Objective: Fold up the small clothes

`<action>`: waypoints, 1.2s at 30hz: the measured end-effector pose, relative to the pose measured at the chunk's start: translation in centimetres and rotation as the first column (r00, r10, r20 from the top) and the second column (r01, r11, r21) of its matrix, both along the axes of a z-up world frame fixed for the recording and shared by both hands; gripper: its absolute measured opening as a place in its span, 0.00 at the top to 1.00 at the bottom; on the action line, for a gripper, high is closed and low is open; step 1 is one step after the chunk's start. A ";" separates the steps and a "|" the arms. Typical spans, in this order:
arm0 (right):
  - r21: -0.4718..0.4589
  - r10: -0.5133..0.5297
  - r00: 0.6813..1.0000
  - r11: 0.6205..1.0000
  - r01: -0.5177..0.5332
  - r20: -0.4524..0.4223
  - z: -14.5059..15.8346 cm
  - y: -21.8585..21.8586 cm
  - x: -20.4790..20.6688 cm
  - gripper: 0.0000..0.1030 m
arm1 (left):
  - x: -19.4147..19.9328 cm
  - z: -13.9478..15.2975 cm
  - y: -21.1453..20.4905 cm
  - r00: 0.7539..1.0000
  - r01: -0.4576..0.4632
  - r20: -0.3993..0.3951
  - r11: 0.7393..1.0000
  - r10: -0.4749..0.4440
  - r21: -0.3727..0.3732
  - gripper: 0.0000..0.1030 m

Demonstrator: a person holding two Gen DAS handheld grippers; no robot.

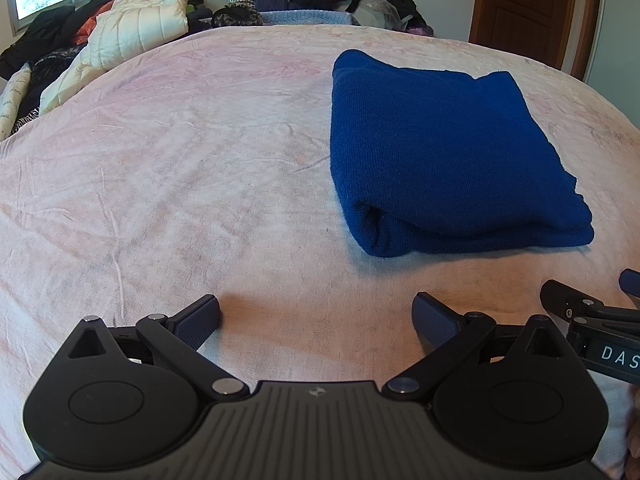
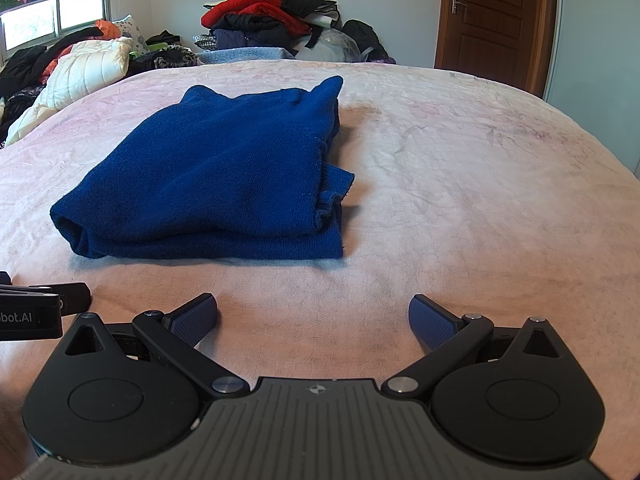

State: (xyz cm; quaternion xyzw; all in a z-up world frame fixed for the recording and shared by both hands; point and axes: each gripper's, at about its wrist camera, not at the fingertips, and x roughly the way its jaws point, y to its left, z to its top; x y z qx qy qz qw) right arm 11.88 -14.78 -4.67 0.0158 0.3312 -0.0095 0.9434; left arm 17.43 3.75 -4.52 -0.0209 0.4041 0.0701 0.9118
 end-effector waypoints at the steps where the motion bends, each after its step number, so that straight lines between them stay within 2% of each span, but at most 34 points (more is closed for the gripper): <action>1: 0.000 0.000 1.000 1.000 0.000 0.000 0.0 0.0 0.0 0.00 | 0.0 0.0 0.0 1.000 0.000 0.000 1.000 0.000 0.000 0.00; 36: 0.000 0.000 1.000 1.000 0.000 0.001 0.0 0.0 0.0 0.00 | -0.1 -0.1 0.1 1.000 -0.010 0.002 1.000 0.010 -0.010 0.00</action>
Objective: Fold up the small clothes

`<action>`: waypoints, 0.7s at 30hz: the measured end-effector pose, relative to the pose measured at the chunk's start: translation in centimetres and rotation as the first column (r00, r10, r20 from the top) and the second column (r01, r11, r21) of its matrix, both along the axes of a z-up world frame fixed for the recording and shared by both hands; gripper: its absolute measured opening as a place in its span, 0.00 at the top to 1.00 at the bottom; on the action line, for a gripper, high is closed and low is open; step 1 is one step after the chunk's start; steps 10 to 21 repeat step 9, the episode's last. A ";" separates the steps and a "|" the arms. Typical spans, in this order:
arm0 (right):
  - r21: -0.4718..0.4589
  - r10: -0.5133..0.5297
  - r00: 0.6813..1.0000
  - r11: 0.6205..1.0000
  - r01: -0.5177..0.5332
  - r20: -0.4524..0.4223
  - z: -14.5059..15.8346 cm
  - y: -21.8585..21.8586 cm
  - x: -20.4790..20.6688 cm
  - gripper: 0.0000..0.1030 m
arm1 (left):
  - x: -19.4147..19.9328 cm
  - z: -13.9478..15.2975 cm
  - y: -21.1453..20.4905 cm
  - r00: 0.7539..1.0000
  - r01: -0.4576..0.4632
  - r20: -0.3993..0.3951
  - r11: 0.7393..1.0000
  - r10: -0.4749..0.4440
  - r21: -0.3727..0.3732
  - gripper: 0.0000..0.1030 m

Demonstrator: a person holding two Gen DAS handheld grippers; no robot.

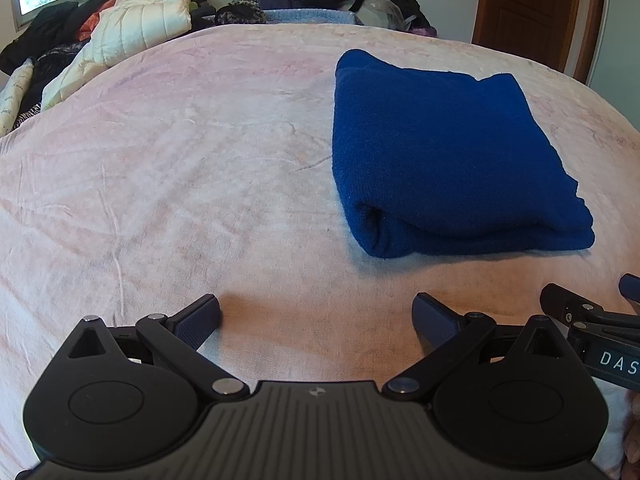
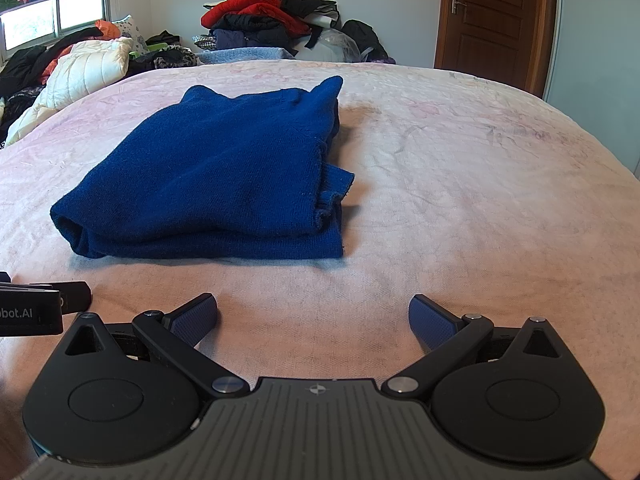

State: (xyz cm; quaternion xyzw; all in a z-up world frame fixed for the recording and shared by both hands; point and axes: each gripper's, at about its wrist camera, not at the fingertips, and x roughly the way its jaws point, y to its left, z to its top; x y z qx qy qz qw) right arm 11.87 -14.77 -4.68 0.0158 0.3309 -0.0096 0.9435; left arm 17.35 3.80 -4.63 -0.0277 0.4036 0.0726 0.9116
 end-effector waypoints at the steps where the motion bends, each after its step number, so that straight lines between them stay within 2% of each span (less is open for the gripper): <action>1: 0.000 0.000 1.000 1.000 0.000 0.000 0.0 0.0 0.0 0.00 | 0.0 0.0 0.0 1.000 0.000 0.002 1.000 0.000 -0.001 0.00; 21: 0.000 0.000 1.000 1.000 0.000 0.000 0.0 0.0 0.0 0.00 | -0.2 0.0 -0.2 1.000 -0.018 0.010 1.000 0.018 0.004 0.00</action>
